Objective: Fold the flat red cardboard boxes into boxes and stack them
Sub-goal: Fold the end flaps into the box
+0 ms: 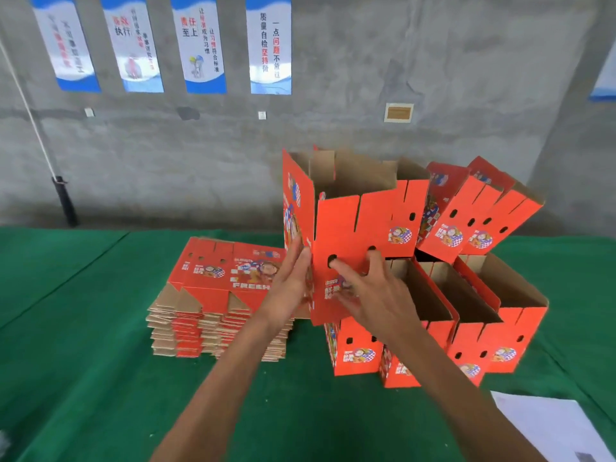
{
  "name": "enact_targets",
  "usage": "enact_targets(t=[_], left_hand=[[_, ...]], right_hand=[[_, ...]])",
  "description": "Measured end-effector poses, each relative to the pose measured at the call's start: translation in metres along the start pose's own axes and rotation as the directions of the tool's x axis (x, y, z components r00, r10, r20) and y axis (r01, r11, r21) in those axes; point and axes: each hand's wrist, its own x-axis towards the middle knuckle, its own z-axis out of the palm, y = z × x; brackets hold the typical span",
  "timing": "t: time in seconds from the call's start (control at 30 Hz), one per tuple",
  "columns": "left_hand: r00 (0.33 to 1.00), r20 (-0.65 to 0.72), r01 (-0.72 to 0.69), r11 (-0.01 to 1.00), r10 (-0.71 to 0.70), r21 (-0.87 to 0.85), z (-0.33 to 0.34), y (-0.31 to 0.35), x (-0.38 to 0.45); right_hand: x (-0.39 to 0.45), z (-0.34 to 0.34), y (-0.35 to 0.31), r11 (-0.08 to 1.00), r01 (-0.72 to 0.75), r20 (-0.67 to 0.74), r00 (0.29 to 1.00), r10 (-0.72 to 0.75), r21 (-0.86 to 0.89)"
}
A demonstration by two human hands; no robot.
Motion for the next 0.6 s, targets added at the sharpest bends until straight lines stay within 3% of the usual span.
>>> enact_targets(t=[0.2, 0.37, 0.6], left_hand=[[0.995, 0.101, -0.003, 1.000, 0.004, -0.015, 0.059, -0.013, 0.052], [0.989, 0.141, -0.057, 0.998, 0.052, 0.035, 0.086, -0.041, 0.069], [0.981, 0.148, -0.134, 0.990, 0.126, 0.050, 0.097, -0.055, 0.087]], right_hand=[[-0.004, 0.049, 0.052, 0.976, -0.213, 0.101, 0.973, 0.207, 0.045], [-0.012, 0.076, 0.080, 0.950, -0.286, 0.216, 0.943, 0.255, 0.127], [-0.003, 0.084, 0.097, 0.937, -0.314, 0.195, 0.939, 0.282, 0.156]])
